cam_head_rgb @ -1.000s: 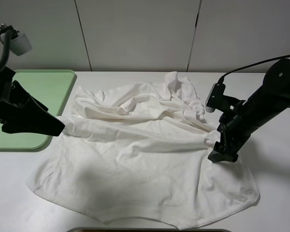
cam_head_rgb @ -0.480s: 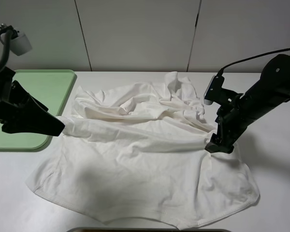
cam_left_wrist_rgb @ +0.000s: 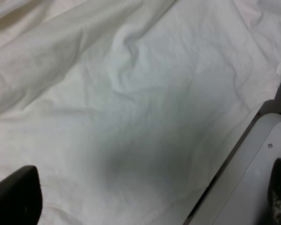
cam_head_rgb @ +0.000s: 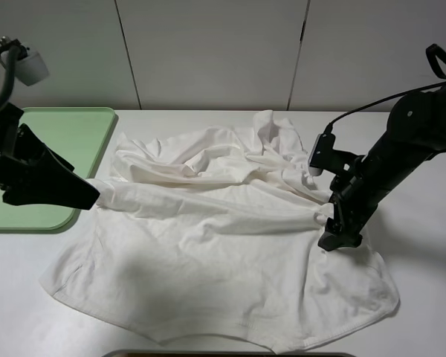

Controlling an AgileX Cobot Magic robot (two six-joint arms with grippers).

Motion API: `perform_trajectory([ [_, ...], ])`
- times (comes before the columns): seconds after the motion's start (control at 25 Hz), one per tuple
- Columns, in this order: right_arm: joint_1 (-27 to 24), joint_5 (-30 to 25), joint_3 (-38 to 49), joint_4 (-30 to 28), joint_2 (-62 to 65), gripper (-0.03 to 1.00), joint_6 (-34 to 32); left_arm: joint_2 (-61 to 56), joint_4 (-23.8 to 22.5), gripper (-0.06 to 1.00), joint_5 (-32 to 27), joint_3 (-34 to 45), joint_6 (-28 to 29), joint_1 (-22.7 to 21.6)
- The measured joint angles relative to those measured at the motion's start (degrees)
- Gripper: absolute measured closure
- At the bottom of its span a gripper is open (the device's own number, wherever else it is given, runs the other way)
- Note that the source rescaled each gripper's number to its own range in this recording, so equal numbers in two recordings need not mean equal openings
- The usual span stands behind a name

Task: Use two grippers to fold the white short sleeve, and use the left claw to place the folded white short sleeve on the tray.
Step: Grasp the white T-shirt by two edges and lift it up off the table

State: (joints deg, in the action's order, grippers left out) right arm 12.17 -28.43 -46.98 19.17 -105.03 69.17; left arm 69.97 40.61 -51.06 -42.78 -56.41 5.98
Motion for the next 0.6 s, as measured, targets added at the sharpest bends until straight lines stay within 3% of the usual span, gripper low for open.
perform_trajectory([
  [0.24, 0.0, -1.3, 0.0, -0.7, -0.8, -0.03, 0.0, 0.0, 0.0, -0.02, 0.0, 0.0, 0.0, 0.0],
  [0.32, 0.0, -2.1, 0.0, -1.3, -0.8, 0.06, 0.0, 0.0, 0.0, -0.02, 0.0, 0.0, 0.0, 0.0],
  [0.36, 0.0, -2.5, 0.0, -1.6, -0.8, 0.17, 0.0, 0.0, -3.2, 0.02, 1.3, 0.0, 0.1, 0.0],
  [0.4, 0.0, -3.2, 0.0, -2.0, -0.8, 0.38, 0.0, 0.0, -4.4, 0.04, 2.2, 0.0, 0.3, 0.0],
  [0.48, 0.0, -3.8, 0.0, -2.1, -0.8, 0.53, -0.1, 0.0, -5.3, 0.06, 3.7, 0.0, 0.4, 0.0],
  [0.56, 0.0, -4.2, 0.0, -2.5, -0.8, 0.93, -1.9, 0.0, -5.3, 0.06, 4.2, 0.0, 0.4, 0.0],
  [0.6, 0.0, -4.2, 0.0, -2.5, -0.8, 0.93, -1.9, 0.0, -5.3, 0.06, 4.3, 0.0, 0.4, 0.0],
])
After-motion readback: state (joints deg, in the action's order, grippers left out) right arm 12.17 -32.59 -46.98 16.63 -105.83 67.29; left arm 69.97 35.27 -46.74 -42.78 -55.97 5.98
